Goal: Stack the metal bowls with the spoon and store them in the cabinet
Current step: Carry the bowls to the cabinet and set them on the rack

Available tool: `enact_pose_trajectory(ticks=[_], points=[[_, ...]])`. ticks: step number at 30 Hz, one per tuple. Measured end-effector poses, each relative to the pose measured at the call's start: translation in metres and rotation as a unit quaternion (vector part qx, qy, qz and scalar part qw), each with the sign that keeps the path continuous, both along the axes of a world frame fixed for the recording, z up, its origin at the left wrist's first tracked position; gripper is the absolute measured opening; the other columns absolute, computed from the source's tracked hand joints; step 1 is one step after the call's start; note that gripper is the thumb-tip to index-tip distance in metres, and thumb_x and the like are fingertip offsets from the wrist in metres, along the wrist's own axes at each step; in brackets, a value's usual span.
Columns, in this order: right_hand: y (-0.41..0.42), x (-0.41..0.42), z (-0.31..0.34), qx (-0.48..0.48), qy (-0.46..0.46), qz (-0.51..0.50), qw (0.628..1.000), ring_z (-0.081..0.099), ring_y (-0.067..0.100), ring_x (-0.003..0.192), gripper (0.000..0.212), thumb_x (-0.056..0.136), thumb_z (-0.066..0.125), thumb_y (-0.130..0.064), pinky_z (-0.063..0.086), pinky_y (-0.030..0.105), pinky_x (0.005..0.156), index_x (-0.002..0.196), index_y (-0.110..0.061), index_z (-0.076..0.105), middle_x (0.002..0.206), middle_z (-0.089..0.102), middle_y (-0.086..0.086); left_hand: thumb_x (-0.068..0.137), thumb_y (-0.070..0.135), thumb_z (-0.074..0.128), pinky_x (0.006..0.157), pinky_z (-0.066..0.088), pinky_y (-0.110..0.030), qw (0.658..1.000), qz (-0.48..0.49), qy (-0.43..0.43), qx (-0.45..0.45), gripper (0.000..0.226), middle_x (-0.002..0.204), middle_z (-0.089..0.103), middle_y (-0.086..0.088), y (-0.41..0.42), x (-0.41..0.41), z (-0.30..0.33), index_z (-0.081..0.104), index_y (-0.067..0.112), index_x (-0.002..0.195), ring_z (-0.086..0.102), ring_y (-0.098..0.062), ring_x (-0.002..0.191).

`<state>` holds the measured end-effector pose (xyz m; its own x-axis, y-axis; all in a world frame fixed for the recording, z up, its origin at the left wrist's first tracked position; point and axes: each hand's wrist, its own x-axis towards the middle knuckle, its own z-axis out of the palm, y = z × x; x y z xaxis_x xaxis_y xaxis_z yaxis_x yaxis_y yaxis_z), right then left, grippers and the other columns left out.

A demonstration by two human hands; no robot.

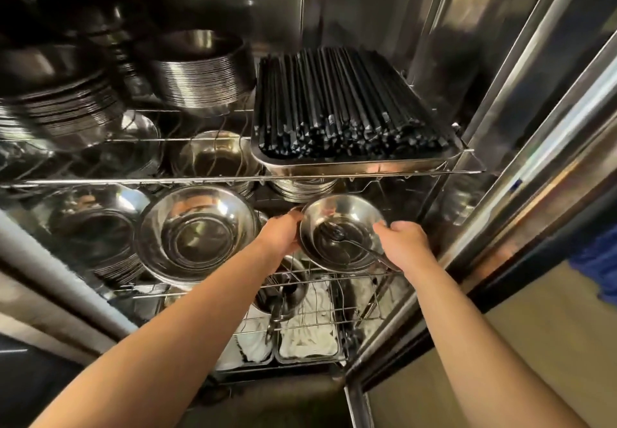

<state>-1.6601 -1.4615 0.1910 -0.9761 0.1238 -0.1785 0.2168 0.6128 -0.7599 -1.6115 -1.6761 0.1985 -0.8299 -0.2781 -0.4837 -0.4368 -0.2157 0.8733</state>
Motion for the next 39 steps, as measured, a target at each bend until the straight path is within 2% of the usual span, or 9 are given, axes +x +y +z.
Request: enact_pose_trajectory(ticks=[6, 16, 19, 22, 25, 31, 32, 35, 39], points=[[-0.002, -0.013, -0.01, 0.037, -0.023, 0.012, 0.999, 0.06, 0.019, 0.069, 0.04, 0.086, 0.058, -0.053, 0.036, 0.025, 0.05, 0.082, -0.014, 0.066, 0.08, 0.067, 0.006, 0.098, 0.015, 0.047, 0.07, 0.049, -0.024, 0.999, -0.037, 0.014, -0.013, 0.026, 0.084, 0.067, 0.001, 0.002, -0.004, -0.01, 0.066, 0.019, 0.081, 0.061, -0.016, 0.081], [-0.001, -0.015, -0.011, 0.09, -0.019, 0.023, 0.996, 0.059, 0.03, 0.099, 0.062, 0.09, 0.059, -0.052, 0.041, 0.033, 0.072, 0.134, -0.008, 0.056, 0.13, 0.061, 0.012, 0.101, 0.017, 0.05, 0.08, 0.053, -0.028, 0.997, -0.069, 0.024, 0.016, 0.018, 0.112, 0.069, -0.011, -0.002, -0.003, -0.015, 0.067, 0.014, 0.101, 0.064, -0.022, 0.103], [-0.002, -0.011, -0.008, 0.108, -0.013, 0.042, 0.993, 0.058, 0.033, 0.116, 0.065, 0.091, 0.058, -0.052, 0.043, 0.034, 0.076, 0.141, -0.01, 0.05, 0.139, 0.054, 0.013, 0.1, 0.024, 0.055, 0.1, 0.05, -0.037, 0.998, -0.052, 0.004, -0.016, 0.013, 0.12, 0.066, -0.011, -0.002, -0.002, -0.016, 0.063, 0.016, 0.106, 0.063, -0.022, 0.109], [-0.003, -0.006, 0.0, 0.121, 0.006, 0.066, 0.991, 0.054, 0.035, 0.121, 0.067, 0.091, 0.057, -0.05, 0.049, 0.041, 0.088, 0.145, -0.013, 0.045, 0.141, 0.049, 0.015, 0.097, 0.033, 0.06, 0.107, 0.041, -0.033, 0.987, -0.096, 0.001, -0.128, 0.048, 0.144, 0.054, -0.005, -0.007, 0.01, -0.017, 0.05, 0.017, 0.141, 0.054, -0.024, 0.129], [-0.006, 0.0, 0.007, 0.157, 0.06, 0.105, 0.98, 0.051, 0.037, 0.118, 0.05, 0.093, 0.058, -0.044, 0.048, 0.044, 0.094, 0.132, -0.013, 0.056, 0.126, 0.055, 0.016, 0.096, 0.042, 0.058, 0.09, 0.043, -0.023, 0.948, -0.167, 0.049, -0.267, 0.065, 0.154, 0.044, 0.001, -0.011, 0.037, -0.016, 0.036, 0.02, 0.152, 0.053, -0.019, 0.127], [-0.016, 0.011, 0.013, 0.236, 0.128, 0.196, 0.943, 0.051, 0.039, 0.115, 0.033, 0.093, 0.061, -0.033, 0.047, 0.042, 0.088, 0.119, -0.013, 0.068, 0.113, 0.064, 0.014, 0.095, 0.048, 0.053, 0.095, 0.046, -0.029, 0.807, -0.267, 0.117, -0.514, 0.055, 0.146, 0.042, 0.01, -0.041, 0.114, -0.03, 0.044, 0.026, 0.145, 0.066, 0.0, 0.081], [-0.016, 0.012, 0.013, 0.251, 0.13, 0.211, 0.936, 0.052, 0.038, 0.113, 0.032, 0.093, 0.061, -0.034, 0.048, 0.042, 0.087, 0.117, -0.013, 0.069, 0.112, 0.066, 0.012, 0.096, 0.047, 0.053, 0.095, 0.047, -0.029, 0.786, -0.281, 0.12, -0.538, 0.054, 0.147, 0.044, 0.008, -0.048, 0.126, -0.036, 0.044, 0.026, 0.144, 0.065, -0.001, 0.082], [-0.017, 0.014, 0.009, 0.281, 0.122, 0.235, 0.923, 0.056, 0.033, 0.112, 0.036, 0.093, 0.062, -0.036, 0.05, 0.041, 0.086, 0.123, -0.015, 0.068, 0.118, 0.068, 0.009, 0.095, 0.045, 0.054, 0.103, 0.045, -0.03, 0.751, -0.291, 0.111, -0.582, 0.056, 0.143, 0.049, 0.005, -0.068, 0.157, -0.055, 0.042, 0.025, 0.146, 0.055, -0.015, 0.122], [-0.023, 0.02, 0.005, 0.3, 0.126, 0.236, 0.916, 0.065, 0.031, 0.099, 0.03, 0.091, 0.066, -0.033, 0.05, 0.036, 0.074, 0.112, -0.012, 0.072, 0.107, 0.072, 0.011, 0.092, 0.041, 0.061, 0.109, 0.042, -0.038, 0.716, -0.233, 0.064, -0.654, 0.063, 0.146, 0.05, -0.006, -0.088, 0.186, -0.07, 0.044, 0.016, 0.148, 0.049, -0.027, 0.132]])
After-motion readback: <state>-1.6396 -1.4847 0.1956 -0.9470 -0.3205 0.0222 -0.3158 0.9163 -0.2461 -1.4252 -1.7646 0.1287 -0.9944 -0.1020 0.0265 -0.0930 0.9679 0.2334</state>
